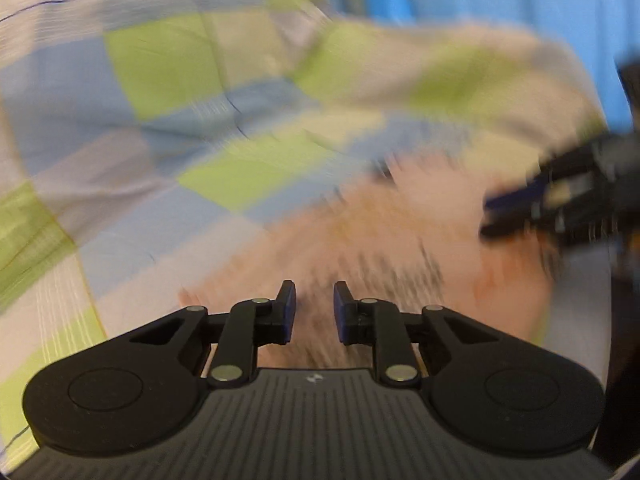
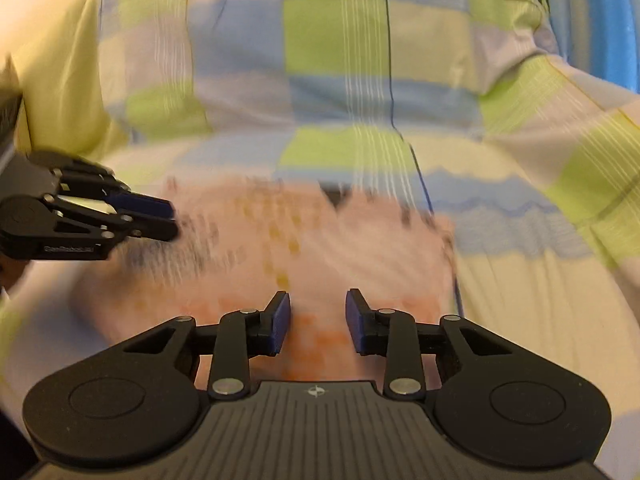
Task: Fold clothes
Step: 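Fold the shorts over with both grippers and release them flat on the sheet, then grasp one end of the folded shorts with the left gripper while the right gripper grasps the other end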
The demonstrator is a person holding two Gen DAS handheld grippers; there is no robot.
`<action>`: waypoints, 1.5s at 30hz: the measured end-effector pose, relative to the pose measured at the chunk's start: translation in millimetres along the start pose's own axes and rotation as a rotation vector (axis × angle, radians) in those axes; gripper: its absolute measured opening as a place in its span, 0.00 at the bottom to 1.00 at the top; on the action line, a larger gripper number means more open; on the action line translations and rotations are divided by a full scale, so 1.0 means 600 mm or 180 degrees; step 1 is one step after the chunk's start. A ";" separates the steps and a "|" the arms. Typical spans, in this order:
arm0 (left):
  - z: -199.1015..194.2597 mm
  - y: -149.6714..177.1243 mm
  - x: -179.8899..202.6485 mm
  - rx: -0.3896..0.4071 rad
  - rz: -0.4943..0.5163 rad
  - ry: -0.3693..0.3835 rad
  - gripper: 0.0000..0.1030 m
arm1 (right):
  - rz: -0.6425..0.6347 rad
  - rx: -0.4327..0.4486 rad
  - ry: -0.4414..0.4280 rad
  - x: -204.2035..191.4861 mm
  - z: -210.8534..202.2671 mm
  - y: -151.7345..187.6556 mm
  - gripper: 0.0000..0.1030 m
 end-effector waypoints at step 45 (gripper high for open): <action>-0.088 0.036 0.060 -0.0162 -0.0136 0.0091 0.23 | 0.0252 -0.0328 0.0541 0.003 -0.090 0.070 0.43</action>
Point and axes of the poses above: each gripper's, at about its wrist camera, not at the fingertips, and z roughly the way its jaws point, x to its right, y to its underside, the point moved 2 cm from there along z, roughly the way its jaws point, and after that the axes turned 11 degrees about z, right-handed, at the moved point
